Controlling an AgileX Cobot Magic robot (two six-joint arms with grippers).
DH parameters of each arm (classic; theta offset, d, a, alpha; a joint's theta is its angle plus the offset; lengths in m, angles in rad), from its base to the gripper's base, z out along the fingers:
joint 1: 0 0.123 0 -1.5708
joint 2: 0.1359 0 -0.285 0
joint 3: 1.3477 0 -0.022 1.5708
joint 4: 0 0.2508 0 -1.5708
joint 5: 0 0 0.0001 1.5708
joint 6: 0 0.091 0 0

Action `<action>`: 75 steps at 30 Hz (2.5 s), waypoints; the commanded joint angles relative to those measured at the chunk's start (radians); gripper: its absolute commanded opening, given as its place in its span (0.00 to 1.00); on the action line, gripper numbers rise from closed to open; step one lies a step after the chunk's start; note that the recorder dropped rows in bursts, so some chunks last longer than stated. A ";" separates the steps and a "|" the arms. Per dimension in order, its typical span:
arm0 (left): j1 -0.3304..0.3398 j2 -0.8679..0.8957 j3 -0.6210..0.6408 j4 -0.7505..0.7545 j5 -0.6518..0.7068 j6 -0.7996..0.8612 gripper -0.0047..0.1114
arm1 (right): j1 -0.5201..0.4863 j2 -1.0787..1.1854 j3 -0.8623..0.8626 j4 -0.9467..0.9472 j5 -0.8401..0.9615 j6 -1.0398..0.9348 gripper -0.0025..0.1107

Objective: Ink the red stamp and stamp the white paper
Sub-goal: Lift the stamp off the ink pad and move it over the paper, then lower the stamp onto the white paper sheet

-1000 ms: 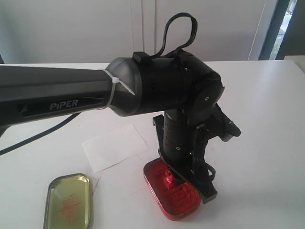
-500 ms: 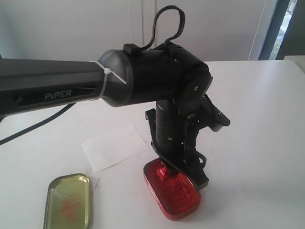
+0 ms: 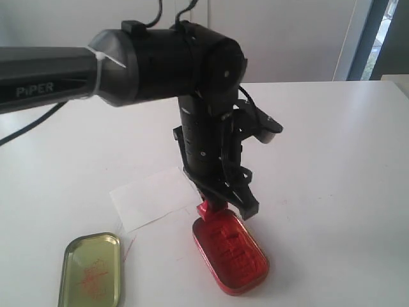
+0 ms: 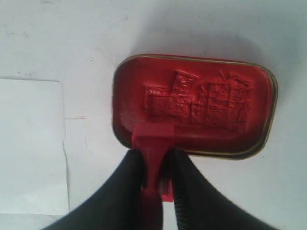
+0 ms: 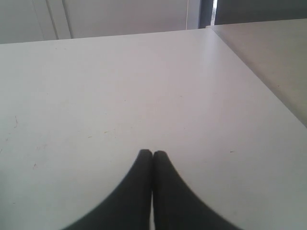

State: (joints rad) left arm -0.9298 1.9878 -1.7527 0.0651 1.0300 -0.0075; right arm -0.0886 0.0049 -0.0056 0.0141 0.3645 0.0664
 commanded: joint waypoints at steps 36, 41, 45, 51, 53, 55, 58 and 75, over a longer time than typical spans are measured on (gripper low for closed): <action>0.380 -0.050 -0.004 -0.120 0.115 0.223 0.04 | 0.001 -0.005 0.006 -0.008 -0.014 -0.001 0.02; 0.398 -0.047 -0.004 -0.120 0.109 0.252 0.04 | 0.001 -0.005 0.006 -0.008 -0.014 -0.001 0.02; 0.401 -0.039 0.015 -0.114 0.083 0.275 0.04 | 0.001 -0.005 0.006 -0.008 -0.014 -0.001 0.02; 0.401 -0.039 0.121 -0.114 -0.027 0.277 0.04 | 0.001 -0.005 0.006 -0.008 -0.014 -0.001 0.02; 0.401 -0.039 0.140 -0.112 -0.054 0.277 0.04 | 0.001 -0.005 0.006 -0.008 -0.014 -0.001 0.02; 0.399 -0.039 0.152 -0.112 -0.081 0.277 0.04 | 0.001 -0.005 0.006 -0.008 -0.014 -0.001 0.02; 0.396 -0.033 0.152 -0.110 -0.090 0.274 0.04 | 0.001 -0.005 0.006 -0.008 -0.014 -0.001 0.02; 0.325 0.014 0.152 -0.001 -0.163 0.179 0.04 | 0.001 -0.005 0.006 -0.008 -0.014 -0.001 0.02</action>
State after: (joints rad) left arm -0.5962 2.0078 -1.6061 0.0728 0.8681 0.1863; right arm -0.0886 0.0049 -0.0056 0.0141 0.3645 0.0664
